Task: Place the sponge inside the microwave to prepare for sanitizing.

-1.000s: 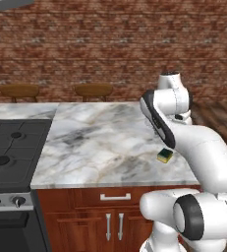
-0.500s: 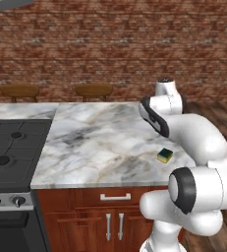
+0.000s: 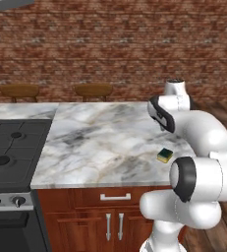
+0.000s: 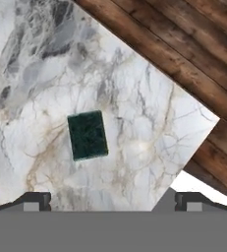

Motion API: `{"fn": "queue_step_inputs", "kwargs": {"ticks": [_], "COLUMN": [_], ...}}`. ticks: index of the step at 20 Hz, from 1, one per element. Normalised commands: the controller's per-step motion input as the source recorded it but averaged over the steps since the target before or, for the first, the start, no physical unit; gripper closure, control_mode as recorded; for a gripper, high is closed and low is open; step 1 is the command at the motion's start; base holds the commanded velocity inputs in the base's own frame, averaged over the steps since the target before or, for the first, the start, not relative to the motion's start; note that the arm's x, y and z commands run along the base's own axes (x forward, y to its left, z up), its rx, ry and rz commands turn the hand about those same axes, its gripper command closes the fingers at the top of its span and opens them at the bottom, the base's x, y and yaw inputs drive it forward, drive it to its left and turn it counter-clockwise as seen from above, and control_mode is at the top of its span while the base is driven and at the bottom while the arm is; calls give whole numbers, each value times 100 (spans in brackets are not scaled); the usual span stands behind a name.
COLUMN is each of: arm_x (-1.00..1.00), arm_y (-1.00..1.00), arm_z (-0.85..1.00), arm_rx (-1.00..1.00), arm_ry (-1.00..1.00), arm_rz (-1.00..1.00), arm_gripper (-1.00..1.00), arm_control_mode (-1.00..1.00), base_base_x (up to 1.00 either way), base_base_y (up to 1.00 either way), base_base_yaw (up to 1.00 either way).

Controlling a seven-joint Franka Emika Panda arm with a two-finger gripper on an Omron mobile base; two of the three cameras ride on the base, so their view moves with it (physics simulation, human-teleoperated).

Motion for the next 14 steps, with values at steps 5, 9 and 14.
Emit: {"fn": "queue_step_inputs", "kwargs": {"ticks": [5, 9, 14], "arm_x": [2, 3, 0], "arm_y": [-11, 0, 9], "arm_z": [-20, -18, -15], "arm_rx": [0, 0, 0], "arm_ry": [0, 0, 0], "arm_rz": [18, 9, 0], "arm_gripper": [-100, -100, -100], "arm_control_mode": [-100, -100, -100], "base_base_x": [0, 0, 0], "base_base_y": [0, 0, 0], "base_base_yaw": [0, 0, 0]}}
